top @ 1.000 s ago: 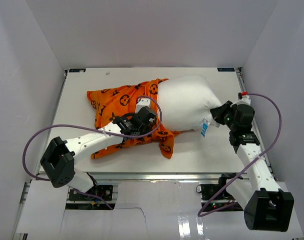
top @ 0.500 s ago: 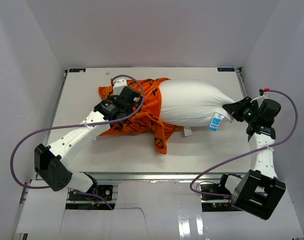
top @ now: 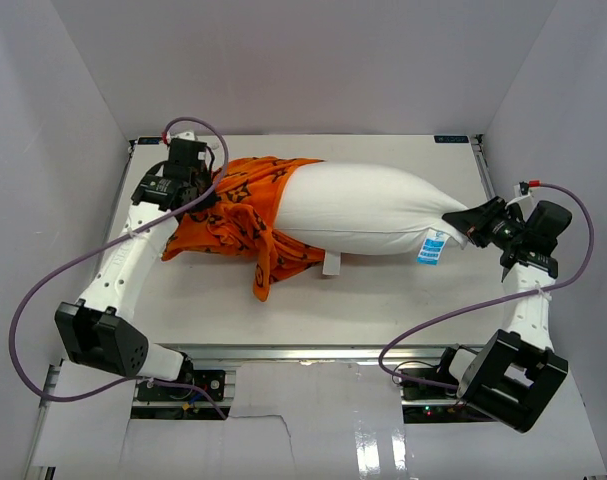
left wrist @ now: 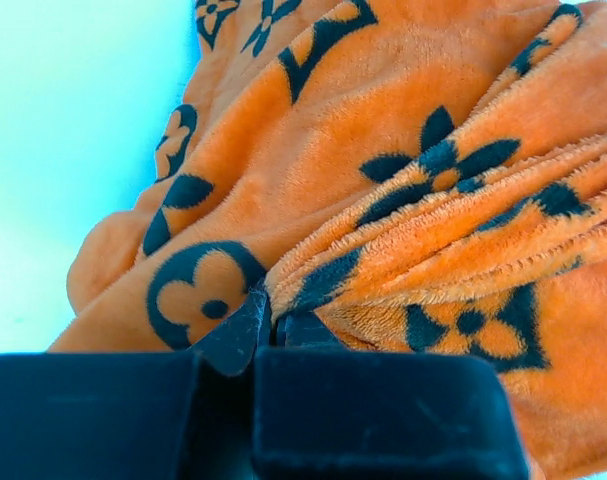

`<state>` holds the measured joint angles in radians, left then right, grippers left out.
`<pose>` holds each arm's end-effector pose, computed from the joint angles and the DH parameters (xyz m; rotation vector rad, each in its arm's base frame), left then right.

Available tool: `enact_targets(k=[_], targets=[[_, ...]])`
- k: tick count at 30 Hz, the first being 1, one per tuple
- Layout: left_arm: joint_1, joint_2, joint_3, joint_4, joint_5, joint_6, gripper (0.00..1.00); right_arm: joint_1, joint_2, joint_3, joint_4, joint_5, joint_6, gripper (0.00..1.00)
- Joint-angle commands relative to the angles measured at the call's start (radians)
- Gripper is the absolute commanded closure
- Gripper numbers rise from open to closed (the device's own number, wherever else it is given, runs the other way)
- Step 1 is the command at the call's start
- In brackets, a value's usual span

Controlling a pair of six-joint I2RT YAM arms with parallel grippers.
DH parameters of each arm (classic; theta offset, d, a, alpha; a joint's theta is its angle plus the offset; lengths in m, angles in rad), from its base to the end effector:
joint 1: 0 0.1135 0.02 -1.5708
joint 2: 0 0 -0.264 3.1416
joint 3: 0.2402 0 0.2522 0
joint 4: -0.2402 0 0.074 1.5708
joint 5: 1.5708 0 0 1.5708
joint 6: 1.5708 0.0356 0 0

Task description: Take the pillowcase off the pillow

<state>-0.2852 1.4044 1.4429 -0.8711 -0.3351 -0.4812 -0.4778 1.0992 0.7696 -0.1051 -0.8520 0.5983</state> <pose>0.2827 -0.0707 0.3636 -0.3812 2.3131 0.0286 0.2251 -0.0864 0.2851 0.4966 1.8961 0.9252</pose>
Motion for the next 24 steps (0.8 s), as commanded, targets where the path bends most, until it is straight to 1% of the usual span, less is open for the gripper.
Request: enact_targets(k=[1, 2, 3, 8, 11, 14, 16, 18, 19, 20, 21, 22, 23, 24], targets=[[0.271, -0.070, 0.088, 0.004, -0.452, 0.171, 1.00, -0.165, 0.017, 0.091, 0.185, 0.355, -0.035, 0.92], [0.283, -0.065, 0.112, 0.006, -0.409, 0.191, 1.00, -0.169, 0.021, 0.094, 0.185, 0.355, -0.035, 0.92], [0.344, -0.053, 0.122, 0.012, -0.397, 0.202, 1.00, -0.173, 0.021, 0.096, 0.185, 0.355, -0.035, 0.92], [0.406, 0.017, 0.177, -0.011, -0.318, 0.224, 1.00, -0.211, 0.034, 0.105, 0.186, 0.341, -0.020, 0.92], [0.414, 0.068, 0.229, -0.043, -0.327, 0.213, 1.00, -0.229, 0.044, 0.105, 0.186, 0.326, -0.018, 0.92], [0.423, 0.044, 0.197, -0.003, -0.340, 0.202, 1.00, -0.234, 0.051, 0.108, 0.188, 0.324, -0.020, 0.92], [0.460, 0.039, 0.185, 0.021, -0.332, 0.217, 1.00, -0.237, 0.063, 0.117, 0.188, 0.326, -0.015, 0.92], [0.484, 0.073, 0.217, 0.012, -0.328, 0.219, 1.00, -0.240, 0.070, 0.122, 0.191, 0.326, -0.014, 0.92], [0.495, 0.086, 0.267, -0.011, -0.308, 0.213, 1.00, -0.240, 0.073, 0.125, 0.194, 0.321, -0.014, 0.92], [0.494, 0.106, 0.295, -0.029, -0.223, 0.208, 1.00, -0.240, 0.074, 0.125, 0.211, 0.283, -0.015, 0.92], [0.494, 0.105, 0.313, -0.041, -0.152, 0.201, 0.96, -0.240, 0.076, 0.122, 0.229, 0.245, -0.017, 0.92], [0.492, 0.094, 0.310, -0.040, 0.014, 0.190, 0.79, -0.229, 0.079, 0.108, 0.258, 0.196, -0.017, 0.92], [0.488, 0.076, 0.292, -0.023, 0.128, 0.191, 0.68, -0.219, 0.083, 0.094, 0.295, 0.147, -0.012, 0.92], [0.485, 0.015, 0.257, 0.044, 0.250, 0.203, 0.55, -0.202, 0.093, 0.082, 0.385, 0.037, -0.006, 0.92]])
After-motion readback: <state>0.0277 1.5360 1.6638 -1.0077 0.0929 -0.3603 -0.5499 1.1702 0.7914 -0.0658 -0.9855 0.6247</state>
